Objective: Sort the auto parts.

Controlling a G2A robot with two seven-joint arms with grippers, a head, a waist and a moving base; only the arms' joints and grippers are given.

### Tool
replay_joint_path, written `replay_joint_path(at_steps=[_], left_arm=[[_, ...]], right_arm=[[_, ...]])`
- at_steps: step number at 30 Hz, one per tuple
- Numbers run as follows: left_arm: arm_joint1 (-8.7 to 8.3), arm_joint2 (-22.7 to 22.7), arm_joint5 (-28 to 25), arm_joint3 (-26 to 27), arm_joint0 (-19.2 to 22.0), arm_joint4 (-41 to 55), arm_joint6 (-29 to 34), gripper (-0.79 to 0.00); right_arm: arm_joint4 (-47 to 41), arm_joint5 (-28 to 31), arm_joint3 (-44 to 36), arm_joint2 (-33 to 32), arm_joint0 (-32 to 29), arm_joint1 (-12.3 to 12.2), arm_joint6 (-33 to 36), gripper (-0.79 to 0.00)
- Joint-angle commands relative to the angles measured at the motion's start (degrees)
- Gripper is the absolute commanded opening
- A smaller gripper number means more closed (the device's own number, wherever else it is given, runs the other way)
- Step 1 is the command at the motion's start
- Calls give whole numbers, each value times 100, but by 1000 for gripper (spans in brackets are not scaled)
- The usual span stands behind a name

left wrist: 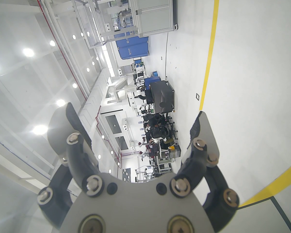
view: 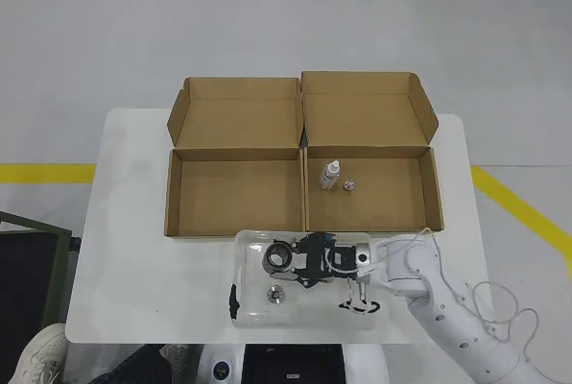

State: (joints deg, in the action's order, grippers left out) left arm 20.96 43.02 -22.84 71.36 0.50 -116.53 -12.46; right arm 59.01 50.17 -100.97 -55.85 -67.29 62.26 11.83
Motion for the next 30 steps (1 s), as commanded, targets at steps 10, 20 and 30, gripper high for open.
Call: replay_joint_path(at_steps=[10, 20, 30], left_arm=[[0, 0, 0, 0, 0, 0, 0, 0], [0, 0, 0, 0, 0, 0, 0, 0], [0, 0, 0, 0, 0, 0, 0, 0]], right_arm=[[-840, 391, -92, -783, -192, -122, -594, -785], [-1485, 244, 179, -893, 104, -110, -523, -785], [-1701, -93, 350, -760, 461, -42, -377, -785]])
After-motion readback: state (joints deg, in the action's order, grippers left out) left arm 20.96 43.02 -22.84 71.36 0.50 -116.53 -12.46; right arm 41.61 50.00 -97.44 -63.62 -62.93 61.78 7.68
